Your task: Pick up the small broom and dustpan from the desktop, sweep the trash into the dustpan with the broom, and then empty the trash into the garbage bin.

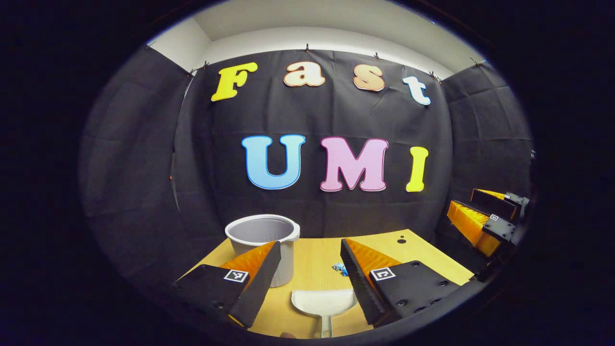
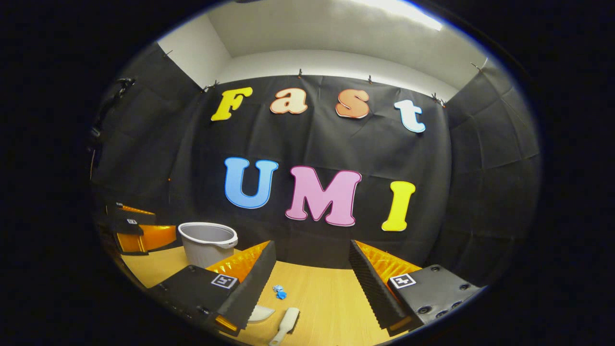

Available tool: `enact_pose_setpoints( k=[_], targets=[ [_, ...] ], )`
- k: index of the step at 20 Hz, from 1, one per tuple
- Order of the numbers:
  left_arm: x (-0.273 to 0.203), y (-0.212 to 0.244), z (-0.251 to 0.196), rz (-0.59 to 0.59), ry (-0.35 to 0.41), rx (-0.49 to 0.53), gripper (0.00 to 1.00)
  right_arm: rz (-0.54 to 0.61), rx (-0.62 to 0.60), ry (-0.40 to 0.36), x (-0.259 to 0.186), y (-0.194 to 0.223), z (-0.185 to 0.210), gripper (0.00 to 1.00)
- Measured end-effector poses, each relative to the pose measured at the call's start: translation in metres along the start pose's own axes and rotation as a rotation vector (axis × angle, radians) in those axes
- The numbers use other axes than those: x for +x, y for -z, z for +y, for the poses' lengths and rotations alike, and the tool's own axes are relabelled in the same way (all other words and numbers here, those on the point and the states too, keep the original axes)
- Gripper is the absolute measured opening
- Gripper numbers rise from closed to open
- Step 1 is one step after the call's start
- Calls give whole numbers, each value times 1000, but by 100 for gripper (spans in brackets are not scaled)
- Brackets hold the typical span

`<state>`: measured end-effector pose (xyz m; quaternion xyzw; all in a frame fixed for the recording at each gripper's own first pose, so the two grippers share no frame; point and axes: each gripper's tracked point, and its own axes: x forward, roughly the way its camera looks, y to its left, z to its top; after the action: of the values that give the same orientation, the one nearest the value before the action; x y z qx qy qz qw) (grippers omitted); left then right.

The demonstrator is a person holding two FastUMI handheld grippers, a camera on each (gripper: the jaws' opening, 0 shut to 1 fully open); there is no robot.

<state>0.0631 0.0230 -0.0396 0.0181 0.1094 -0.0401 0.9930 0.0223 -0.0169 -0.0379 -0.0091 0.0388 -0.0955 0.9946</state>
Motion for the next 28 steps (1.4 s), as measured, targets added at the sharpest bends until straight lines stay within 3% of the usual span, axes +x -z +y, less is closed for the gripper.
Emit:
enact_pose_setpoints(
  k=[4, 7, 9, 18, 23, 25, 26, 28],
  targets=[
    [26, 69, -14, 198, 135, -85, 75, 88, -25, 73, -1, 23, 2, 98],
    [42, 129, -26, 418, 166, -92, 76, 113, -51, 89, -2, 33, 2, 99],
    [50, 165, -32, 533, 177, -80, 77, 140, -77, 62, 2, 45, 7, 99],
    [67, 263, -42, 978, 66, -92, 78, 217, -73, -91, 12, 93, 6, 99],
    [90, 290, -51, 1166, -11, -93, 77, 376, 61, -175, 2, 143, 6, 99],
    [103, 297, -46, 1208, -48, -44, 70, 468, 145, -209, -7, 165, 15, 99],
    [106, 296, -49, 1221, -42, -28, 60, 507, 169, -218, -11, 174, 18, 99],
    [107, 299, -52, 1271, -53, -23, 56, 559, 166, -222, -19, 188, 17, 99]
  ],
)
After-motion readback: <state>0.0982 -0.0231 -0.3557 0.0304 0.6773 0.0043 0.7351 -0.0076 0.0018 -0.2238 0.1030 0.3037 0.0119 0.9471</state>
